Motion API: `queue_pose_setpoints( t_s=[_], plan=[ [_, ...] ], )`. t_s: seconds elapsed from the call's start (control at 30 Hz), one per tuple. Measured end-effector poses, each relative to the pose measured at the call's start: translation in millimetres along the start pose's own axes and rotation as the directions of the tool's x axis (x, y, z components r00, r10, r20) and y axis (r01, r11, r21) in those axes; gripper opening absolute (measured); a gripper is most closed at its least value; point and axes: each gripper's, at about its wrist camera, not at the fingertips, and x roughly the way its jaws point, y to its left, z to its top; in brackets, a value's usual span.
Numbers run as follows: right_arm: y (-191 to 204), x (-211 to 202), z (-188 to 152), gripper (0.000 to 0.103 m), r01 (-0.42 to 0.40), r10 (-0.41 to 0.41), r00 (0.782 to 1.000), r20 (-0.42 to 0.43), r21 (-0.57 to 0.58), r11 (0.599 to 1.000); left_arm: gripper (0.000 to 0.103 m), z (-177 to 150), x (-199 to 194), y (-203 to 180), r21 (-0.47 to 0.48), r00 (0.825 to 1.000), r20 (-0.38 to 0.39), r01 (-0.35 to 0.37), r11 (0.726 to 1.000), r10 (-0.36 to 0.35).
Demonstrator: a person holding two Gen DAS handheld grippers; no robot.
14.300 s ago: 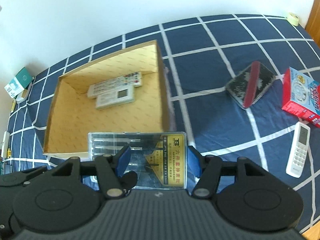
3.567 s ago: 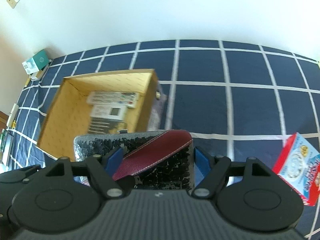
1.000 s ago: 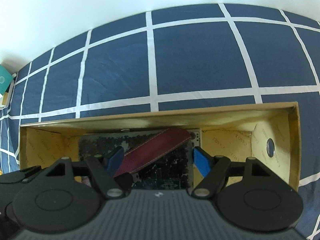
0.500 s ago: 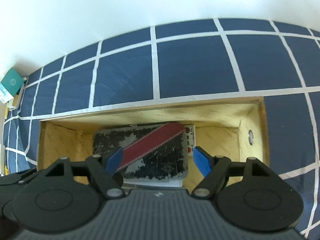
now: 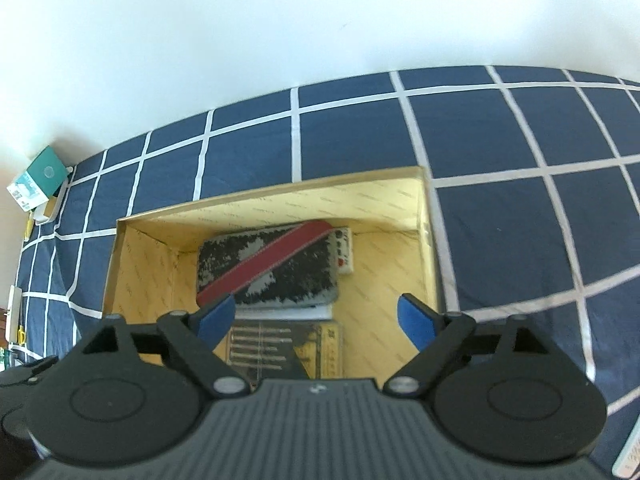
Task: Organize objects
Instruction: 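Lower the case onto the remotes and open the right tool, then move the right tool out of the box toward the white remote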
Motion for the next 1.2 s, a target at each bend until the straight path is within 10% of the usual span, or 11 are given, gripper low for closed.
queue_pose_setpoints(
  t_s=[0.8, 1.2],
  plan=[
    [-139.5, -106.2, -86.2, 0.103, 0.073, -0.079, 0.995, 0.068, 0.094, 0.993, 0.103, -85.0, -37.9, -134.1, 0.093, 0.999, 0.024, 0.031, 0.995, -0.034],
    [-230.6, -125.0, -99.6, 0.103, 0.054, -0.054, 0.998, 0.021, 0.014, 0.998, 0.103, -130.2, -24.2, -212.6, -0.038, 1.0, 0.012, 0.002, 0.999, -0.002]
  ],
)
